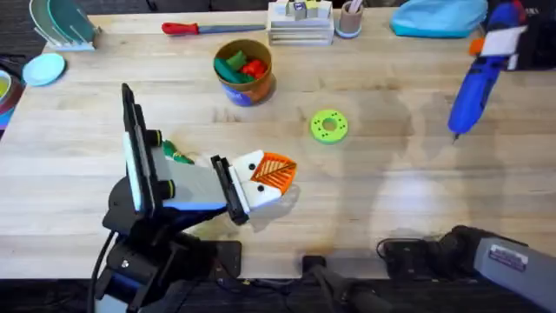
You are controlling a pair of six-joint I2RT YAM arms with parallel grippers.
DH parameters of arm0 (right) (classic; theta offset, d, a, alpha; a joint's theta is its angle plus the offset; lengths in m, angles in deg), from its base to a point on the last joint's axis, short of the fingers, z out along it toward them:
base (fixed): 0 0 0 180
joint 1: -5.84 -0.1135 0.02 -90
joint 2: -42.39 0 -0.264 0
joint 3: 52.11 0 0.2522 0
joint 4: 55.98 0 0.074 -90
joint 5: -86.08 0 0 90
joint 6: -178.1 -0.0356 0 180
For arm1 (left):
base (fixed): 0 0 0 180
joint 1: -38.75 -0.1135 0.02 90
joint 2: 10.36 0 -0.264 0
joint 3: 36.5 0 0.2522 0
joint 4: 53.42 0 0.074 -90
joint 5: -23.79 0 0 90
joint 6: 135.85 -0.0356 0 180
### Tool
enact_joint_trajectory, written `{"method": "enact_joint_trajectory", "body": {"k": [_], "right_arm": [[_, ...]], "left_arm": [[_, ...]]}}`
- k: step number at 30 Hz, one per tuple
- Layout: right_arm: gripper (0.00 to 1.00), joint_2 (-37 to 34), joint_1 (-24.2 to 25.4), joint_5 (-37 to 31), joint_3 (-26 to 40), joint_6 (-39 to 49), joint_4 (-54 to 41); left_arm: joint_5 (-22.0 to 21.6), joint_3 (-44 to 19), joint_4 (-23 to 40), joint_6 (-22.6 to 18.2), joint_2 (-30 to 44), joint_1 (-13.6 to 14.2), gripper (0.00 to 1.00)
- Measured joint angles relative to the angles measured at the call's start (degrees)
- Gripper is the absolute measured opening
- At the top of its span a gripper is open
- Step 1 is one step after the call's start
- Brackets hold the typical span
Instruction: Pick up the gripper from the table and insert it into the empty holder that is missing its gripper. Then pick up a screw, insert it into the mounting hole, and use the screwdriver to tighten it. Finally, clean up the table by picking up the vegetable and placing it into the bucket.
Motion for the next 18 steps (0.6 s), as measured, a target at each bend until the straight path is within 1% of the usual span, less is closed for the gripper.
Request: {"method": "enact_joint_trajectory", "body": {"k": [5, 8, 10, 13, 18], "right_arm": [[0.019, 9.06, -2.78, 3.24, 0.0, -4.45, 1.74], [0.019, 13.98, -6.81, 4.53, -0.32, -7.28, 4.59], [0.019, 17.23, -10.32, 5.16, -1.73, -9.69, 8.44], [0.019, 21.88, -17.07, 5.79, -6.04, -13.79, 15.82], [0.019, 25.65, -28.71, 6.31, -12.65, -18.62, 27.37]], "left_arm": [[0.0, 0.0, 0.0, -0.01, 0.01, 0.0, 0.009], [0.0, 0.0, 0.0, 0.0, 0.02, 0.0, 0.009], [0.0, 0.0, 0.0, 0.0, 0.0, 0.0, 0.009], [0.0, 0.0, 0.0, -0.01, 0.02, 0.0, 0.009], [-0.02, 0.0, 0.0, 0.01, 0.0, 0.0, 0.009]]}}
